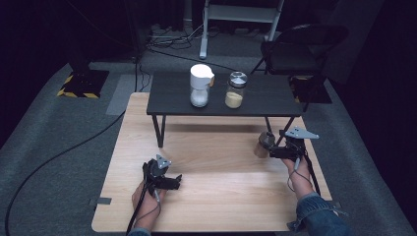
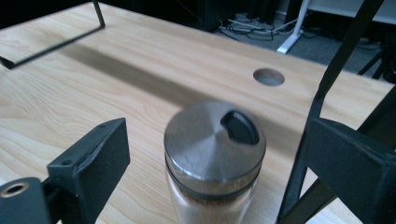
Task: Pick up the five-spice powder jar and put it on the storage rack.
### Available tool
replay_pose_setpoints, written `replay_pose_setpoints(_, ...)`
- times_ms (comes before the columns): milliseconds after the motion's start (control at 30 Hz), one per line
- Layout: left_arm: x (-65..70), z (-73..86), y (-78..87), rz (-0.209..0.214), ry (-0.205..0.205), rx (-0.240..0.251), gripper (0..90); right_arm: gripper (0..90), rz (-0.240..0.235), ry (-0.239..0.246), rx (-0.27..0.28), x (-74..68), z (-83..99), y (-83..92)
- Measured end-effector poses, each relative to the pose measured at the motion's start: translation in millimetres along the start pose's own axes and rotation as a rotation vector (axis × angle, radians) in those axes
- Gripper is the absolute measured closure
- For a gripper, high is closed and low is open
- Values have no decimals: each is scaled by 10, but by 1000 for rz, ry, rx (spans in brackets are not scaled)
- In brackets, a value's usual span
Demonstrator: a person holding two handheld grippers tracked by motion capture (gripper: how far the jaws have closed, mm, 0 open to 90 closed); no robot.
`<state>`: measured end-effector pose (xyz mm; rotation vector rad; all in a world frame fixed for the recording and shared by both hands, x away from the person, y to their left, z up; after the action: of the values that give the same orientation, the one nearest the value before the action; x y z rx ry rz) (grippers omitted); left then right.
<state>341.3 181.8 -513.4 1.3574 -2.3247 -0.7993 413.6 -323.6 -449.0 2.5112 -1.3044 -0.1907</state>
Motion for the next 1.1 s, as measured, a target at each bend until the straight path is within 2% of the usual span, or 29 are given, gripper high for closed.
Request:
replay_pose_setpoints(100, 0, 0, 0, 0, 0, 0, 17, 66, 2, 8, -35, -7, 43, -62)
replay_pose_setpoints(333, 0, 0, 0, 0, -1, 0, 17, 99, 2, 26, -75, -50, 103, -200)
replay_pose_setpoints(600, 0, 0, 0, 0, 0, 0, 18, 210, 8, 11, -112, -52, 198, -349)
replay_pose_setpoints(733, 0, 0, 0, 0, -1, 0, 17, 291, 20, 7, -114, -44, 229, -378)
replay_pose_setpoints(1000, 0, 0, 0, 0, -1, 0, 17, 295, 16, 7, -119, -37, 214, -374)
replay_pose_setpoints(1100, -1, 0, 0, 0, 0, 0, 17, 295, 9, 4, -104, -46, 180, -322)
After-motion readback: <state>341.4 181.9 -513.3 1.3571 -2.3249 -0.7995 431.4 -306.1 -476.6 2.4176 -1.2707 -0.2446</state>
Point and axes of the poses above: each handheld gripper's, and its own axes: y roughly backward along the jaws, z roughly out of its underside, x roughly to its right, the point moved 9 cm from there along -y, roughly forward along the jaws, and after that the axes turned 8 degrees about x, right-handed, at the moved point
